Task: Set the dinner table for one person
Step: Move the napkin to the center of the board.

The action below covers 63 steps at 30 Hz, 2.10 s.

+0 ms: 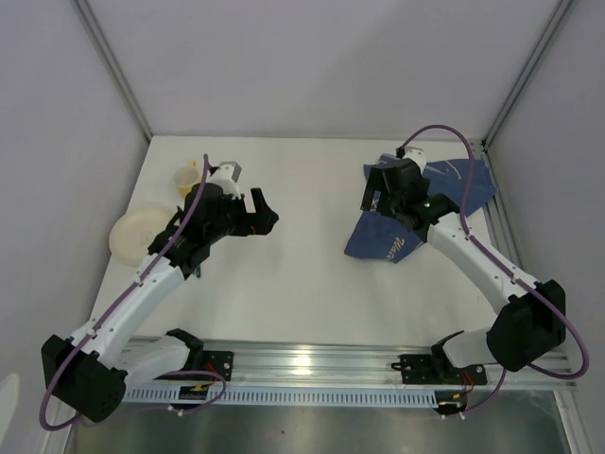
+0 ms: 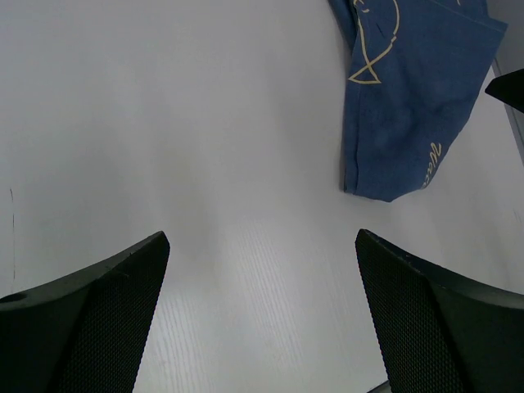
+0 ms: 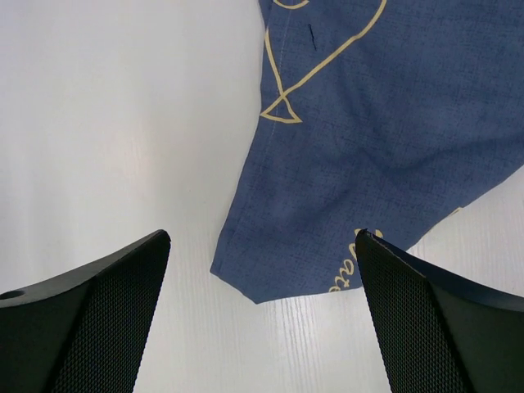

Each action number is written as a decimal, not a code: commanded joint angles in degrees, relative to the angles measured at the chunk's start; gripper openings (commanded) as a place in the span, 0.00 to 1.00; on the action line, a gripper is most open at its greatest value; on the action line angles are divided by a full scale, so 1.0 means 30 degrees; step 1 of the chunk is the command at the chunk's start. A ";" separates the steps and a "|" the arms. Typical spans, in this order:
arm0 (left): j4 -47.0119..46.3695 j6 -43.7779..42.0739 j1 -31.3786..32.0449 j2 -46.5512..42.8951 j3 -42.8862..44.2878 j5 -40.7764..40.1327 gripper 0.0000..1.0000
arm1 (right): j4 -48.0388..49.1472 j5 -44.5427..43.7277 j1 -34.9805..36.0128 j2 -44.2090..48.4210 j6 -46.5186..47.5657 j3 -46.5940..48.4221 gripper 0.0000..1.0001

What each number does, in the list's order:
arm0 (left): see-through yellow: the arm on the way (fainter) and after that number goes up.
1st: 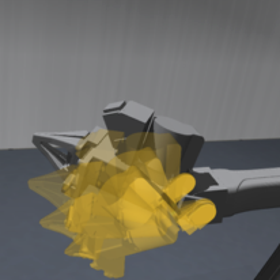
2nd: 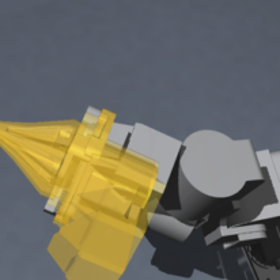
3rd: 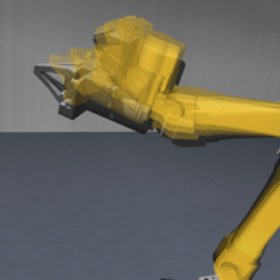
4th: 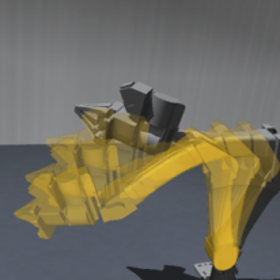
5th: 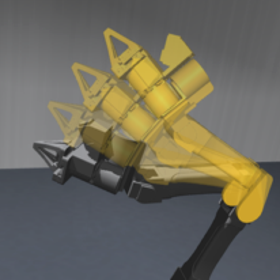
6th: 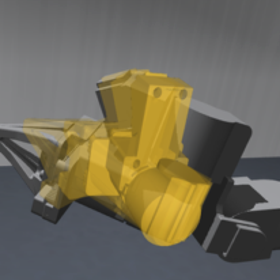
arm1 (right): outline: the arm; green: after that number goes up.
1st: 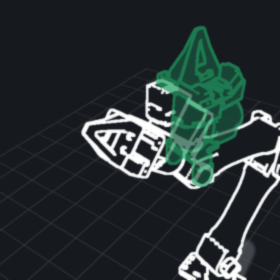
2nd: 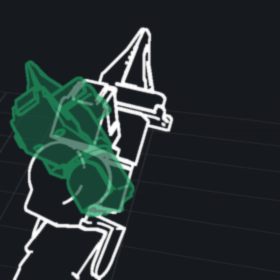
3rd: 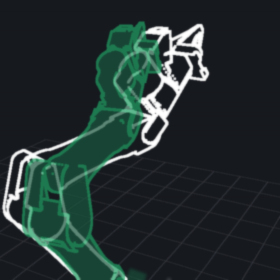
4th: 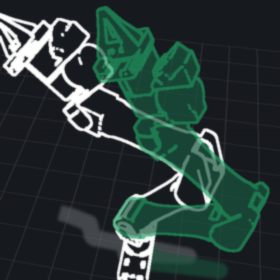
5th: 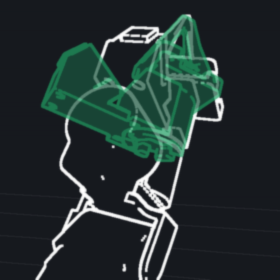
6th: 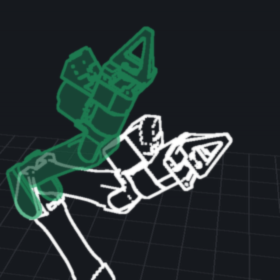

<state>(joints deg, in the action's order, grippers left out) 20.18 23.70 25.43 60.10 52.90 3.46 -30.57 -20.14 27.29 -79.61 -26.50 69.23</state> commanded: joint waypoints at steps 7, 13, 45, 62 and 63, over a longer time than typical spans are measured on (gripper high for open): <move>-0.0518 0.0125 0.0048 -0.0257 -0.0146 -0.0332 0.99 | 0.0202 -0.0902 0.0161 -0.1933 -0.0040 0.0505 1.00; -0.0137 0.0594 0.0282 -0.0139 -0.0029 -0.0744 0.99 | -0.2729 -0.2863 0.0337 -0.7821 -0.1273 0.3374 0.99; 0.0361 0.0243 0.1308 -0.0198 -0.0350 -0.1886 0.99 | -0.0621 0.1936 0.1450 -1.1138 -0.1772 0.0831 0.05; 0.0479 0.0302 0.1279 0.0505 0.0060 -0.1976 0.99 | -0.6762 0.1212 0.2711 0.1799 -0.6511 -0.6926 0.00; 0.0450 0.0273 0.1308 0.0592 0.0060 -0.1946 0.99 | -0.7296 0.0655 0.2653 0.2362 -0.6982 -0.7254 0.00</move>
<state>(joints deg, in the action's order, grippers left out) 22.02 24.95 28.93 61.49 52.05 -2.42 -42.15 -13.61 35.68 -77.67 -39.62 50.94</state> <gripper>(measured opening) 0.993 0.005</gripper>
